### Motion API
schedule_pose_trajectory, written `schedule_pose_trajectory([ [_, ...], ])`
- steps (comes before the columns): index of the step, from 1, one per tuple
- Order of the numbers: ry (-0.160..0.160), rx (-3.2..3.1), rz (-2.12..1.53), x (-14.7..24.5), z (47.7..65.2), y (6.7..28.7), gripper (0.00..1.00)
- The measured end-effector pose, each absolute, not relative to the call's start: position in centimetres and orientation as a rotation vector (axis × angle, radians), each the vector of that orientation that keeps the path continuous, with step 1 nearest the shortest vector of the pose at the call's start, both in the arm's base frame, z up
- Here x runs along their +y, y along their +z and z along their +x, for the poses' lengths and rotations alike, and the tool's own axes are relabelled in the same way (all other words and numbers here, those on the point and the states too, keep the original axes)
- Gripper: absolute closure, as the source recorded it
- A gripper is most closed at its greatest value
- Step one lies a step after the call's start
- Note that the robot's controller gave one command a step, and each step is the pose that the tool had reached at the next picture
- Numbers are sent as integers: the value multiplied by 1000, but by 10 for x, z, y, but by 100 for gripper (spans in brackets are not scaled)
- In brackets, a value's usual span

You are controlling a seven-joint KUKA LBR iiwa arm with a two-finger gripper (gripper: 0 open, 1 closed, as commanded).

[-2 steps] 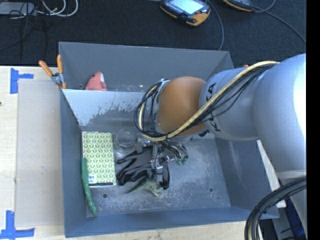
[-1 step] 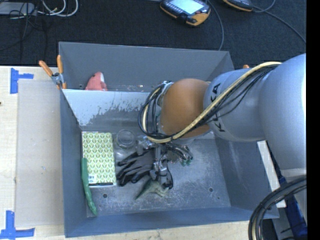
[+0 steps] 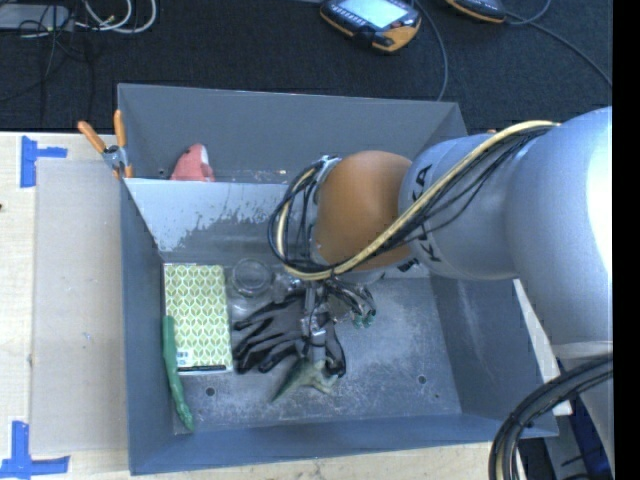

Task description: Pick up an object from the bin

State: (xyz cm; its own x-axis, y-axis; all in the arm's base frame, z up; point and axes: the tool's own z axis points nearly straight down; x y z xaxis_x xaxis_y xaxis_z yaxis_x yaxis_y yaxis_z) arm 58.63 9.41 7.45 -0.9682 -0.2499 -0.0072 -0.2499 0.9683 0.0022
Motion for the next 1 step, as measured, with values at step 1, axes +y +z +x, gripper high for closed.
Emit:
schedule_pose_trajectory([
  [1, 10, 3094, -529, 88, 579, 73, 100],
])
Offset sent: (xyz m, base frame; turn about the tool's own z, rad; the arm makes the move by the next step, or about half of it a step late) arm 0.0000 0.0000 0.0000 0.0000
